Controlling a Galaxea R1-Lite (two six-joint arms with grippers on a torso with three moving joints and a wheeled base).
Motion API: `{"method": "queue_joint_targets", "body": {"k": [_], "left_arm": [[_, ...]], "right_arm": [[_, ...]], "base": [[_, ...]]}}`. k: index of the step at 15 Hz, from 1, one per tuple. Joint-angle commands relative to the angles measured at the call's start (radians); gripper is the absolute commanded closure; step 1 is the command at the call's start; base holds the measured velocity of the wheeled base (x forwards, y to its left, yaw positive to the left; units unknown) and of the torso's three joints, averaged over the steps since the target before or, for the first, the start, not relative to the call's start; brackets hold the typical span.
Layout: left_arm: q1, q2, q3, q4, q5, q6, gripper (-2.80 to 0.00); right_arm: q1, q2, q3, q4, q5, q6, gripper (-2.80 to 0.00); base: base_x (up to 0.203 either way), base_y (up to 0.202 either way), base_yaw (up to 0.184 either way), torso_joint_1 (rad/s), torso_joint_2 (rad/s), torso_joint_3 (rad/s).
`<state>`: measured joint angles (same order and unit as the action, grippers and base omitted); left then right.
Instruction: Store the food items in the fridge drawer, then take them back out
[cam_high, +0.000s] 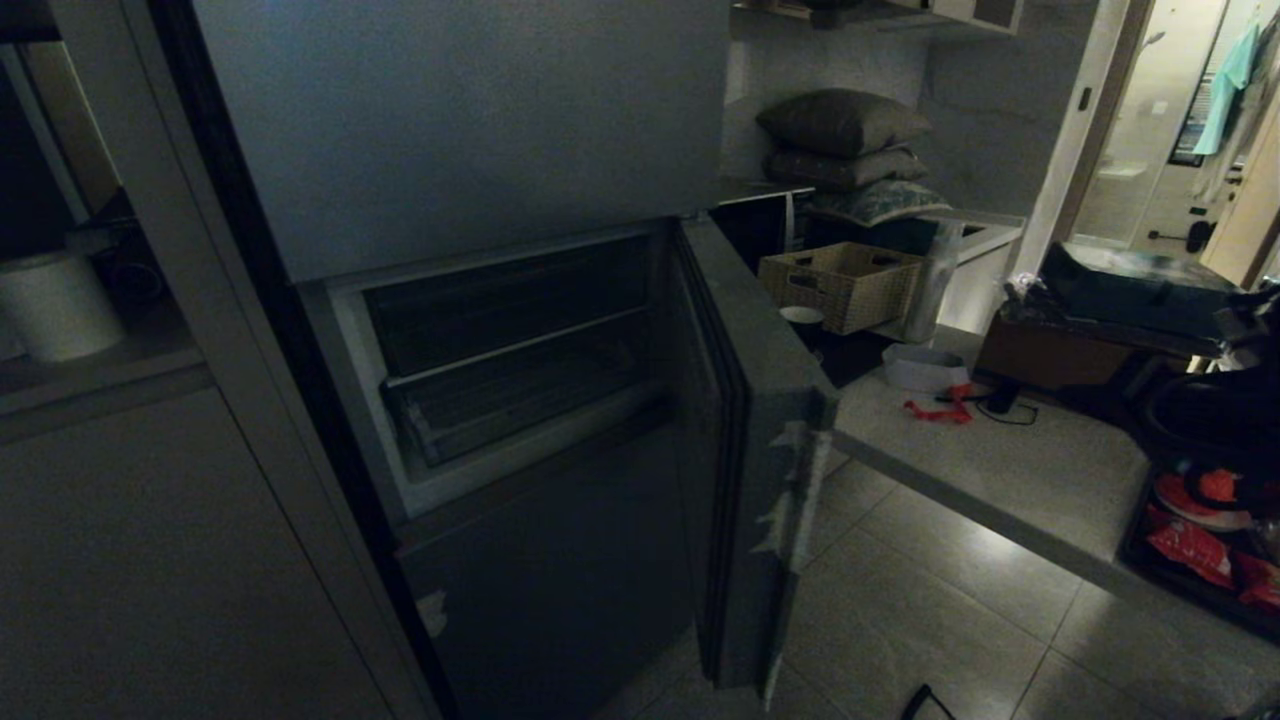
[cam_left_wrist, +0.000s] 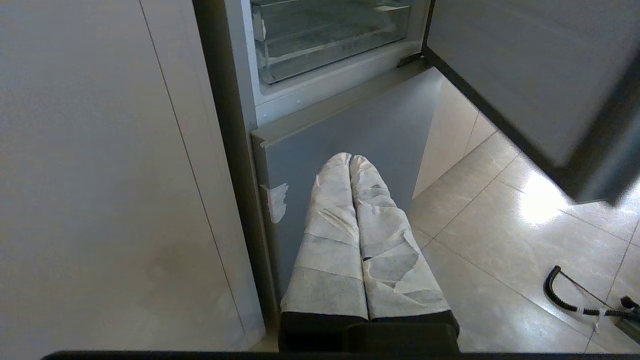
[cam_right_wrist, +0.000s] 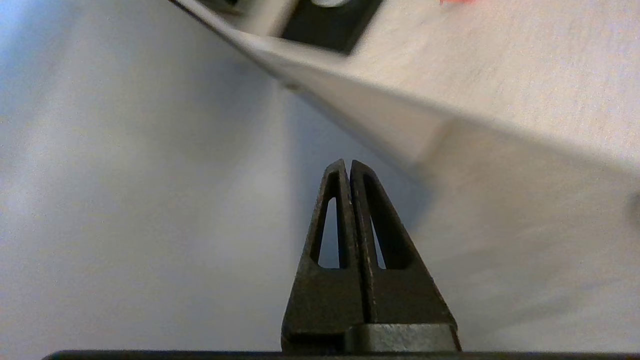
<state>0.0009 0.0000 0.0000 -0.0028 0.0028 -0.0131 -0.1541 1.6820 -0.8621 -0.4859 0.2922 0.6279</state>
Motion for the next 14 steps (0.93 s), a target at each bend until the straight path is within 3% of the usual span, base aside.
{"method": "queue_joint_targets", "body": {"k": [1, 4, 7, 14], "left_arm": [[0.001, 0.001, 0.0, 0.0, 0.0, -0.001, 0.0], [0.001, 0.0, 0.0, 0.0, 0.0, -0.001, 0.0], [0.001, 0.0, 0.0, 0.0, 0.0, -0.001, 0.0], [0.001, 0.0, 0.0, 0.0, 0.0, -0.001, 0.0]], "right_arm": [[0.16, 0.145, -0.029, -0.058, -0.19, -0.085, 0.0], [0.365, 0.243, -0.142, -0.096, -0.255, -0.174, 0.0], [0.503, 0.366, -0.364, -0.033, -0.279, -0.248, 0.0], [0.778, 0.719, -1.043, 0.211, -0.271, -0.413, 0.0]], "base": [[0.0, 0.0, 0.0, 0.0, 0.0, 0.0], [0.0, 0.0, 0.0, 0.0, 0.0, 0.0], [0.0, 0.0, 0.0, 0.0, 0.0, 0.0], [0.0, 0.0, 0.0, 0.0, 0.0, 0.0]]}}
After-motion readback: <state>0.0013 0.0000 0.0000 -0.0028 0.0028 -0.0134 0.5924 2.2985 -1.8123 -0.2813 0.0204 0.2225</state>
